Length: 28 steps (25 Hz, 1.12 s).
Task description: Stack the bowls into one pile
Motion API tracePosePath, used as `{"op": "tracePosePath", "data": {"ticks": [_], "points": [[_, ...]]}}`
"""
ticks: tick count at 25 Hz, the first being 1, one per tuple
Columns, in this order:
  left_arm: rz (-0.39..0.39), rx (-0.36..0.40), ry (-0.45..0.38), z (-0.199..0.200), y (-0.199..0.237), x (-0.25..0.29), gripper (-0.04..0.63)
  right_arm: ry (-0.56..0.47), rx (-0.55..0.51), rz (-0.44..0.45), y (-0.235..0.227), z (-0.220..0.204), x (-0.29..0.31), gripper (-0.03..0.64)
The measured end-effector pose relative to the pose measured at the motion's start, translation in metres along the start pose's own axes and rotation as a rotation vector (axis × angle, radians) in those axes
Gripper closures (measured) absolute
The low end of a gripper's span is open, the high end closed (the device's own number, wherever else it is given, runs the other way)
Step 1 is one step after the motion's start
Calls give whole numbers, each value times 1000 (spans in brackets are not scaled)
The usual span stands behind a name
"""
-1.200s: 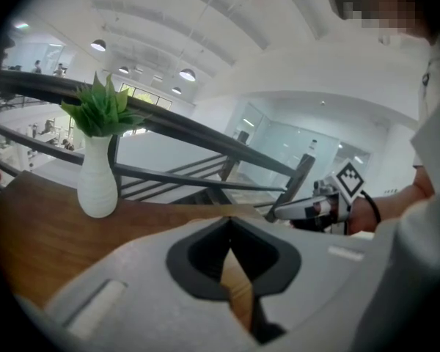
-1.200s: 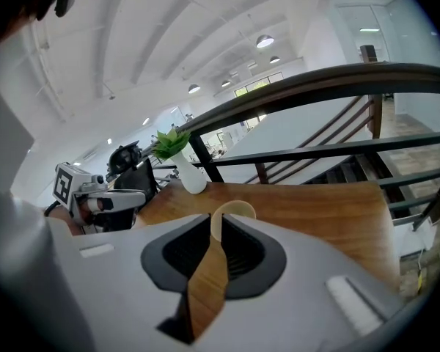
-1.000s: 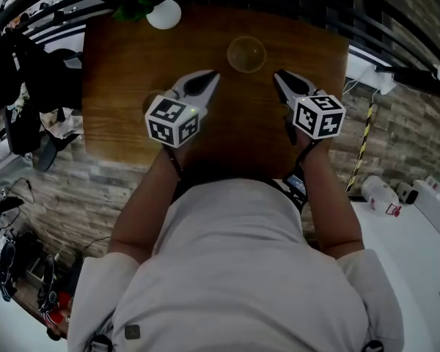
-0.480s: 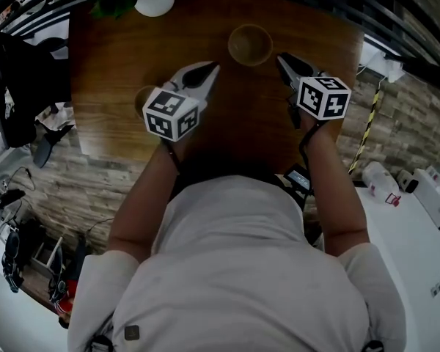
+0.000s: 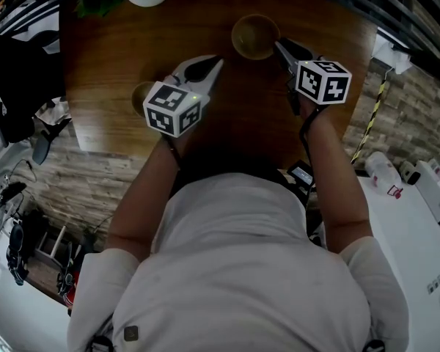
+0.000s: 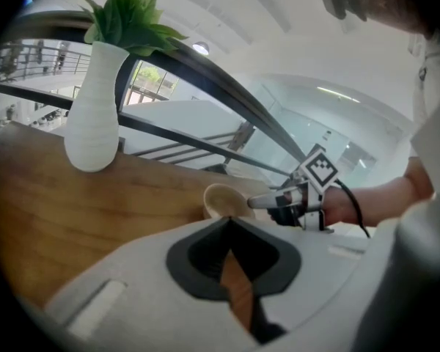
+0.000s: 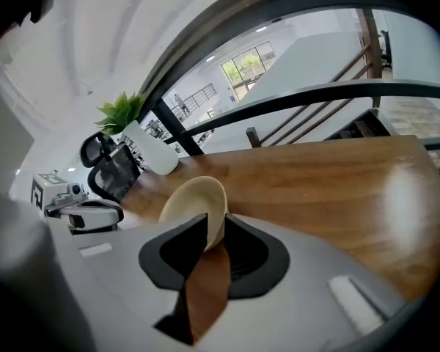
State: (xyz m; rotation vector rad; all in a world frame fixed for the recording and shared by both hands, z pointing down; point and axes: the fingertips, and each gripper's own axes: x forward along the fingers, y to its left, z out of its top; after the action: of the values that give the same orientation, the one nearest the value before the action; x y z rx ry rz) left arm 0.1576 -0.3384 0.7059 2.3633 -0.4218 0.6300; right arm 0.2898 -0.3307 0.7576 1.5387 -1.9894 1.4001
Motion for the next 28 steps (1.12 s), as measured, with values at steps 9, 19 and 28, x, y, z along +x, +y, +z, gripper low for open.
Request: {"op": "tracePosePath", "data": {"ticks": [9,19,28], "points": [[11,-28,-4,-8,19,-1,591,22,-12,-19,-3,-2,21,575],[7,-8,-20,-1,-4,-11,591,-21,-57,-45,4,10,-9,597],[-18,69,-60,6,-84,-47,591,-106,-102,-61,33,6,-94,597]]}}
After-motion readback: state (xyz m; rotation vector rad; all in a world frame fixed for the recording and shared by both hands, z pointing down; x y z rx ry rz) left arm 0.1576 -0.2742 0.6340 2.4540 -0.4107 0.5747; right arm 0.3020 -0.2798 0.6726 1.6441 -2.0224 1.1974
